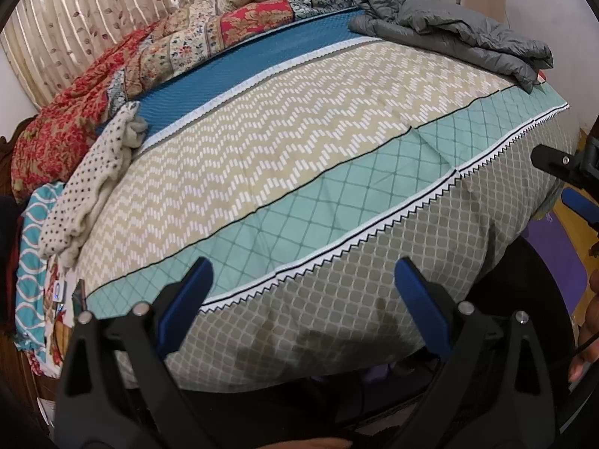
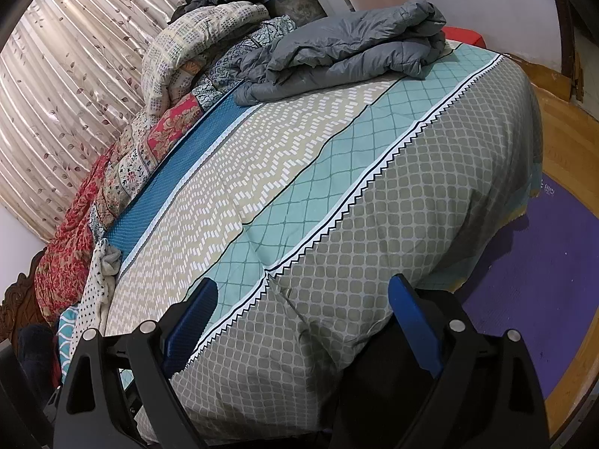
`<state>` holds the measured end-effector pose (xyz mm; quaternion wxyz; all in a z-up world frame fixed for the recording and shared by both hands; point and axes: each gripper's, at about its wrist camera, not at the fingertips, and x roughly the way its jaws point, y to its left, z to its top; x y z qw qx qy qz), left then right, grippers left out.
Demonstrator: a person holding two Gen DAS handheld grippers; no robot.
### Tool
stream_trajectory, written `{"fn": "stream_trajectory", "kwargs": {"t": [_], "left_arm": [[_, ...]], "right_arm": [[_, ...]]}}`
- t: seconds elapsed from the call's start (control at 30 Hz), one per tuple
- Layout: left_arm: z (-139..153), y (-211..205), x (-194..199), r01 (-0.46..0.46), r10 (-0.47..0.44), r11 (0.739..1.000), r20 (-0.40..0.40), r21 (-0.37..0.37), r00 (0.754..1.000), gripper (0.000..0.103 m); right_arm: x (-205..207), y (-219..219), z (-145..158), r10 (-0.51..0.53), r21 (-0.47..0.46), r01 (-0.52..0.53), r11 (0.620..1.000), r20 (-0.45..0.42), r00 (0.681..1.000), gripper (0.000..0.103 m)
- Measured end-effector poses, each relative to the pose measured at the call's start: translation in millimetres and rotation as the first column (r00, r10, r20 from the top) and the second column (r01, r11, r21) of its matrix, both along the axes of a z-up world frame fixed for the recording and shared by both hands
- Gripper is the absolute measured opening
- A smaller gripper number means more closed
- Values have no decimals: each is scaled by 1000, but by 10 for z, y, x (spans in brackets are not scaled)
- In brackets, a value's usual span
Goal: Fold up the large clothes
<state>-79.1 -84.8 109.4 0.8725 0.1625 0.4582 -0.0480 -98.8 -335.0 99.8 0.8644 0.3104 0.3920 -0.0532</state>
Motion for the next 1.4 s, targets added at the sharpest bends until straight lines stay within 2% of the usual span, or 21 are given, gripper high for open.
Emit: {"fn": "stream_trajectory", "kwargs": {"t": [1.4], "left_arm": [[9,87,42,-27,27,999,-7,18,1000,94]], "right_arm": [[12,-20,-6,3,0,-3,1000,3,1000,35]]}}
